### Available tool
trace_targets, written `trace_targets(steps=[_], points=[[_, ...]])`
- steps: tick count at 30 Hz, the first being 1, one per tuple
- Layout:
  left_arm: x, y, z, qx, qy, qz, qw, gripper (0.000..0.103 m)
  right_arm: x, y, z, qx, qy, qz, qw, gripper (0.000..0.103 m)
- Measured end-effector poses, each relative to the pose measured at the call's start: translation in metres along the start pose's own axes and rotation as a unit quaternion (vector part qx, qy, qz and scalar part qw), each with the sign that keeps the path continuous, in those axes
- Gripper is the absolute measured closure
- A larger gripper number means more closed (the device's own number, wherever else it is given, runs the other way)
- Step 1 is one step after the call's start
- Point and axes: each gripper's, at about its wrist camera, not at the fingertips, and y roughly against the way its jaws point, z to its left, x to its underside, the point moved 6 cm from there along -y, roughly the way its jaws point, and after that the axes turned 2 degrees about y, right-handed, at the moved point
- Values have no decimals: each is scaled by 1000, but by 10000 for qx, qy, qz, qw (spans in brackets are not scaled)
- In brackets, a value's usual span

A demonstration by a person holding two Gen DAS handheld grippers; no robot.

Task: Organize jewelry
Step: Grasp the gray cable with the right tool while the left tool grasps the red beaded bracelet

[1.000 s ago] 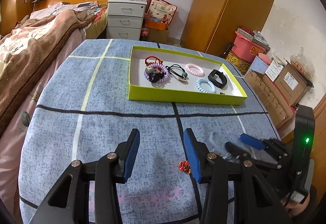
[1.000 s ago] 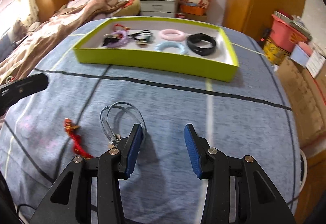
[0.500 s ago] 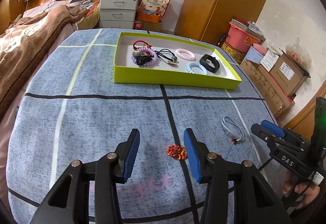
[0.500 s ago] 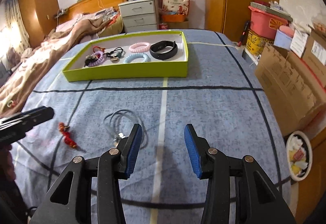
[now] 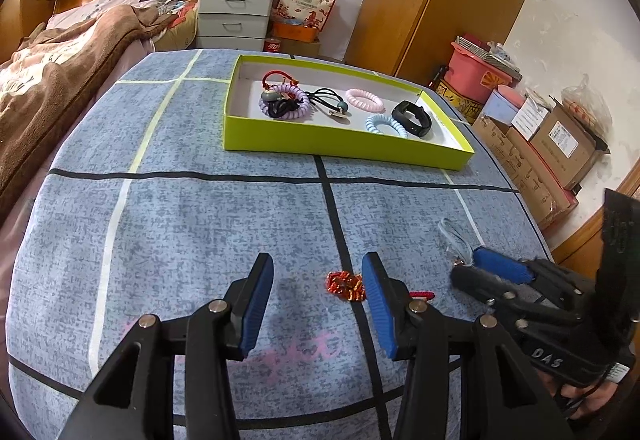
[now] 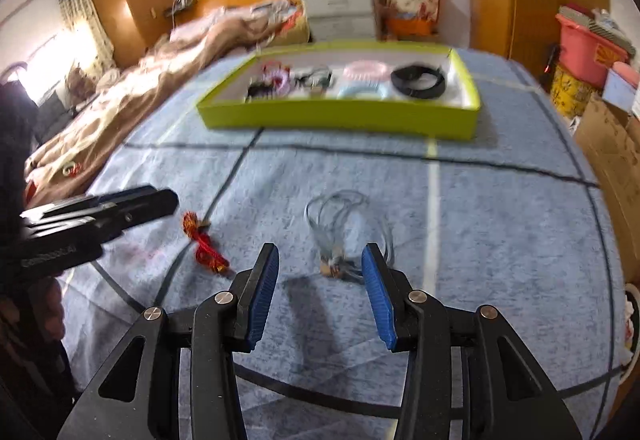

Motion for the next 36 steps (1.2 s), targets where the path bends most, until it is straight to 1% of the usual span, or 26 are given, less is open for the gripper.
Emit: trace_targets(steps=[1, 3, 4, 5, 6, 7, 8, 10, 16, 20, 27, 29, 31, 36], points=[[1, 0, 0, 9, -6, 1, 10000, 55, -1, -1, 1, 146, 45, -21, 9999, 59], [2, 0, 1, 5, 4, 12, 10000, 55, 0, -1, 2, 178, 102, -8, 9998, 59], [2, 0, 1, 6, 3, 15, 10000, 55, 0, -3, 2, 280, 127, 20, 9995, 61], [2, 0, 1, 11, 8, 12, 10000, 54, 1, -3, 1, 321, 131, 24, 9994, 66], [2, 0, 1, 5, 1, 6, 10000, 54, 1, -3, 0, 377, 118, 24, 9992, 69], [2, 0, 0, 18, -12, 1, 10000, 54, 1, -2, -3, 419, 79, 18, 9991, 77], [2, 0, -1, 35, -26, 5, 10000, 54, 1, -2, -5, 433, 31, 13, 9991, 82], [4, 0, -2, 38, -40, 8, 10000, 54, 1, 0, -10, 438, -66, -2, 9990, 84], [11, 1, -8, 170, -132, 50, 9998, 50, 1, 14, -19, 542, -299, -237, 9978, 85], [17, -3, -15, 202, -223, 124, 9995, 49, 2, 20, -19, 486, -365, -289, 9977, 85], [17, -8, -24, 94, -370, 99, 9992, 49, 4, 21, -14, 402, -345, -289, 9982, 85], [17, -13, -26, 86, -355, 176, 9992, 48, 4, 21, -14, 380, -360, -298, 9982, 85], [16, -15, -27, 54, -364, 142, 9992, 46, 4, 21, -13, 360, -353, -289, 9983, 85], [12, -21, -33, -109, -495, 135, 9986, 46, 5, 21, -13, 332, -357, -283, 9984, 85]])
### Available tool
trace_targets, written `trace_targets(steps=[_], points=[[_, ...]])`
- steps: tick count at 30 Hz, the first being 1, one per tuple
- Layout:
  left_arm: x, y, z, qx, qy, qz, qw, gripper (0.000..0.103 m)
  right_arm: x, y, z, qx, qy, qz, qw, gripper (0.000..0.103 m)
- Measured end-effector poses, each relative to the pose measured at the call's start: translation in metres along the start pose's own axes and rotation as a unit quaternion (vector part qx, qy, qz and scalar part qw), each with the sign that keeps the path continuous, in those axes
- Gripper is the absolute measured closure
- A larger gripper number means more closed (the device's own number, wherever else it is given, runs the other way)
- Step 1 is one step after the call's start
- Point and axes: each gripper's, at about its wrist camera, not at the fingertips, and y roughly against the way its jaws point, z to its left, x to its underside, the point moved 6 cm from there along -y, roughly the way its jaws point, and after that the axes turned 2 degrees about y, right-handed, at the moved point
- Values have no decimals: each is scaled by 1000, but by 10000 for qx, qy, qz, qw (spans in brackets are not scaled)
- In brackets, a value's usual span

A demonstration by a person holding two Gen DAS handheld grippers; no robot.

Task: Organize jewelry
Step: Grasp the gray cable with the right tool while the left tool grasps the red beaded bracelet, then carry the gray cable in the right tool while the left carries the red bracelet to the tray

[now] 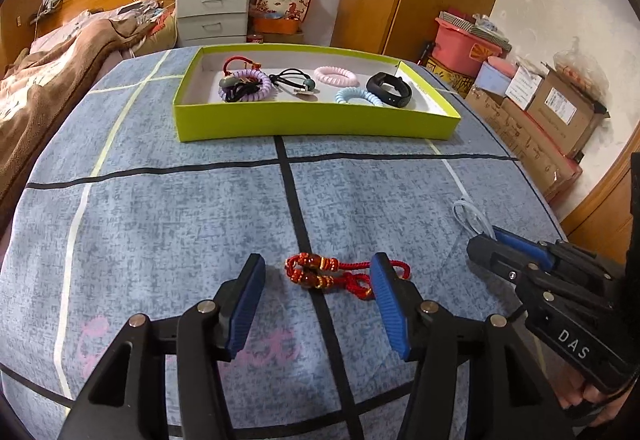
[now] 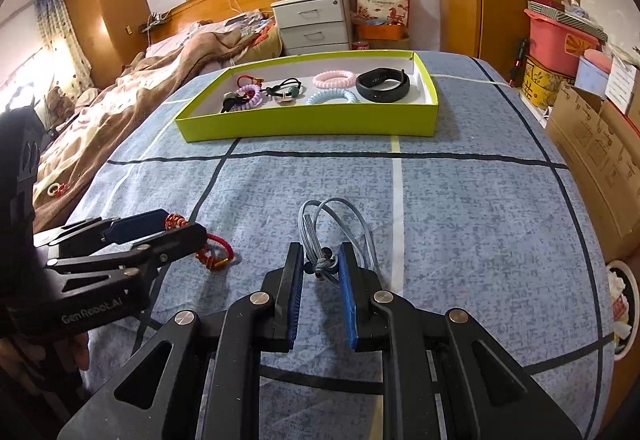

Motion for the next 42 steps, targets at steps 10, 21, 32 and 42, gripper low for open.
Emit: trace_targets(steps=[10, 21, 32, 42], points=[[-1, -4, -5, 110, -65, 48, 9999, 68, 0, -3, 0, -47, -34, 33, 10000, 85], [-4, -5, 4, 100, 157, 14, 9998, 88, 2, -6, -1, -76, -50, 64, 9999, 85], [-18, 6, 9, 79, 189, -156, 9997, 89, -10, 0, -1, -4, 58, -119, 9999, 85], [-53, 15, 16, 55, 229, -370, 9990, 88, -42, 6, -1, 7, 166, -333, 9993, 85]])
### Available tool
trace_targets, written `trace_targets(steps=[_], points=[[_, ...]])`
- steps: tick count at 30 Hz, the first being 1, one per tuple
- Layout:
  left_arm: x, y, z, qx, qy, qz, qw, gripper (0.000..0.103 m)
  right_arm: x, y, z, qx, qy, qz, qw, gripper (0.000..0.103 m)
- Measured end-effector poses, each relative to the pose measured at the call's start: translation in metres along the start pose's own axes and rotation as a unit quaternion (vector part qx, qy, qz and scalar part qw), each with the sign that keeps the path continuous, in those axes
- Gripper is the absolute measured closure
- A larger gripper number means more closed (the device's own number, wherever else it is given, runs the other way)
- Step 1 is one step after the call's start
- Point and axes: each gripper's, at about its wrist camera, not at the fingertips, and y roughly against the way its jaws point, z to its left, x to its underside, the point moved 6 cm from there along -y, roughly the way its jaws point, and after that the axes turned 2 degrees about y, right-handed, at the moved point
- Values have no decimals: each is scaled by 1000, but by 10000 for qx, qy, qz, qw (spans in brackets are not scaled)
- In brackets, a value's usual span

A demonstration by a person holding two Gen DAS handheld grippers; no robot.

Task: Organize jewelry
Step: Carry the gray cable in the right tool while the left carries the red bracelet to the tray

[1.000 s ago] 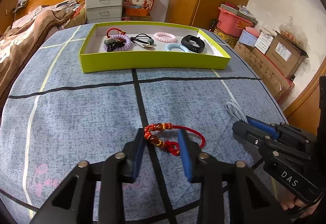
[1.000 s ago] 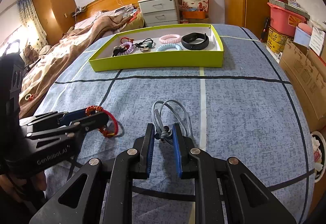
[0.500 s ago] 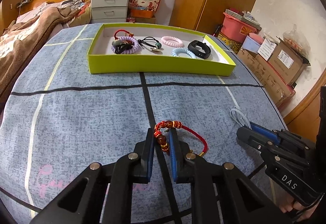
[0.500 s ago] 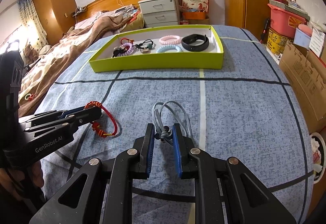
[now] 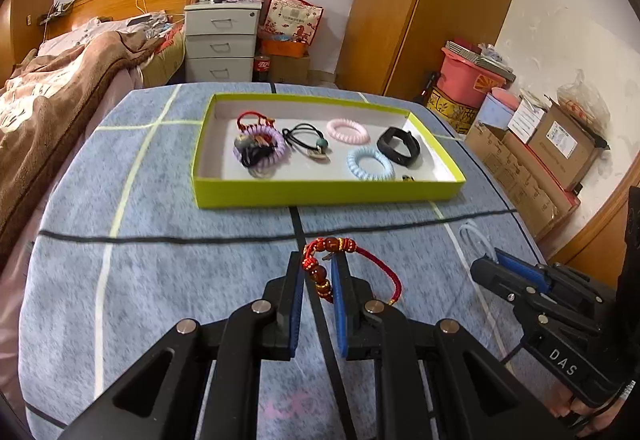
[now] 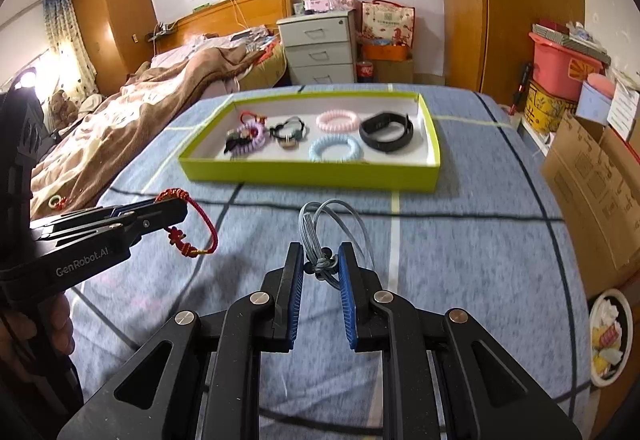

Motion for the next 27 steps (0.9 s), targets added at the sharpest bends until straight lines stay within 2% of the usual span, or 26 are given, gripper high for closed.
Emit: trace_targets(steps=[14, 27], points=[[-53, -8, 11, -88, -32, -181, 9998, 88, -57, -20, -8, 18, 145, -143, 9998, 85], [-77, -51, 22, -161, -68, 107, 9998, 88, -94, -70, -21, 110, 132, 5, 9999, 85]])
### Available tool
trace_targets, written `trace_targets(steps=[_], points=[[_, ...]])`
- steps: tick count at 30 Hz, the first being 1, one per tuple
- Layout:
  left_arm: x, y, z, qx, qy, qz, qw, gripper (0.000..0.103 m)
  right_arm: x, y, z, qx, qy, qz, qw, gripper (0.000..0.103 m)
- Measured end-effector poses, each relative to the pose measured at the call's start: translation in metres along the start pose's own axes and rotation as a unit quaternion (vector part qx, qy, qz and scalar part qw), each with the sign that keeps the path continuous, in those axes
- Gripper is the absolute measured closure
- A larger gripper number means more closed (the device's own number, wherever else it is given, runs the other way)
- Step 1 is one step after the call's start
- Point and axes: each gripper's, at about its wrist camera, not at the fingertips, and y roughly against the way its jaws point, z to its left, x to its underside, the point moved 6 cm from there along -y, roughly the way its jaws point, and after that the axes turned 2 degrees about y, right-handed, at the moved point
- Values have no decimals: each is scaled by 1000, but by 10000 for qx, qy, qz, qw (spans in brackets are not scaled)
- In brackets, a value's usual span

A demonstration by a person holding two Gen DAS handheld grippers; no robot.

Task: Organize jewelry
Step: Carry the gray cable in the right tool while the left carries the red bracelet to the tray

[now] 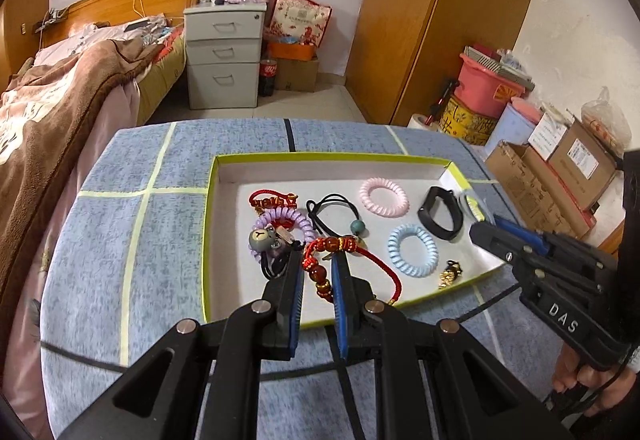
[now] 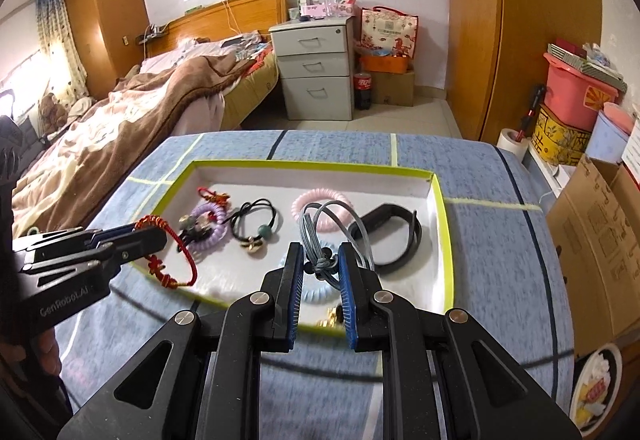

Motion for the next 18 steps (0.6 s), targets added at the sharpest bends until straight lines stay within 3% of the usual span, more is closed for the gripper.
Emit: trace_targets(steps=[18], points=[[3, -42, 12, -141, 9, 351, 9993, 88, -14, -54, -1, -78, 146, 259, 9995, 85]])
